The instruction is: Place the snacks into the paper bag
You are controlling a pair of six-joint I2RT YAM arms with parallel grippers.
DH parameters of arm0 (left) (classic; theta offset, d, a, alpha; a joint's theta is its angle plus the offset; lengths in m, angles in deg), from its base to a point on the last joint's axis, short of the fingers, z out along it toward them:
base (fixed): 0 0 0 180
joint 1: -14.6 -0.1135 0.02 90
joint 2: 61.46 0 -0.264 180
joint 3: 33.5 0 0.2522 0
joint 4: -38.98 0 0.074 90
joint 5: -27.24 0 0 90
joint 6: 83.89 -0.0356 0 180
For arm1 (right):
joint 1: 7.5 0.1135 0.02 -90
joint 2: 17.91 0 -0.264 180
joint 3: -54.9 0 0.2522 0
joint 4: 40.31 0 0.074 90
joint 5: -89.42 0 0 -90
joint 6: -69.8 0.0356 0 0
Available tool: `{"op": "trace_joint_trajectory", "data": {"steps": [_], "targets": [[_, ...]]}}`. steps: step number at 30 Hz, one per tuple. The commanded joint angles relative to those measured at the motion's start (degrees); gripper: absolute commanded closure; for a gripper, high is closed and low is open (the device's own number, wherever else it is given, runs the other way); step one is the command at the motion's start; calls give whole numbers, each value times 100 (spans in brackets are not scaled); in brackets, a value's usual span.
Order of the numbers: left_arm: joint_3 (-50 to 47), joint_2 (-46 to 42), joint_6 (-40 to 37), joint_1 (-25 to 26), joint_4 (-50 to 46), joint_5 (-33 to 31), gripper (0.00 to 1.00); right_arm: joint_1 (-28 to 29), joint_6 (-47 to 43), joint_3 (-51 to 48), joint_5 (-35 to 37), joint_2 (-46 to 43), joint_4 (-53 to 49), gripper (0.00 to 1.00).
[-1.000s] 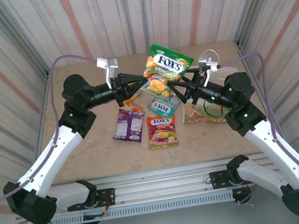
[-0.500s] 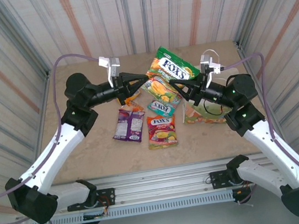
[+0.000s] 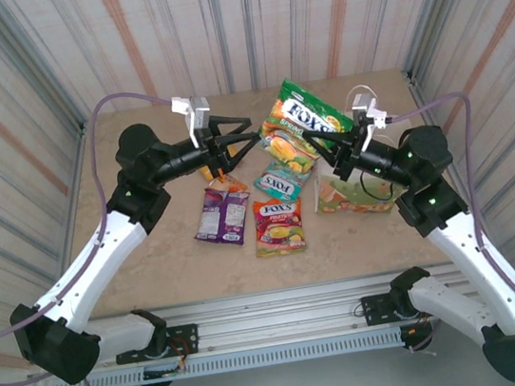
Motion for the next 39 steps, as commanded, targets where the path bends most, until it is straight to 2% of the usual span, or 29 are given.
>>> {"op": "trace_joint_trajectory", "data": {"steps": [1,7,12,20,24,30,33,37,39], "targets": [[202,-54,-331,-12,-531,-452,35,-420,-752,938,-488,105,-844,97],[246,-78,-902,-34,-1666,-1461,20,-1565,-1646,2039,-1546,728,-1847,97],[183,49,-1402,-42,-2334,-2039,18,-2474,-2430,2674,-2530,1414,-2255,97],[118,330,-1873,-55,-2868,-2218,17,-3730,-3372,3218,-3954,2142,-2487,98],[174,512,-2002,-101,-3046,-2156,19,-4238,-3971,3187,-4402,2228,-2879,97],[279,778,-2034,-129,-3127,-2082,19,-4547,-5159,3060,-4447,2380,-3869,98],[296,879,-1986,-124,-3132,-2018,20,-4537,-5990,3150,-4229,2554,-4768,98],[257,926,-1873,-131,-3095,-1985,20,-4319,-7426,3443,-3352,2831,-6322,97],[229,935,-1826,-127,-3053,-1981,21,-4103,-7812,3464,-2786,2912,-6658,96]]}}
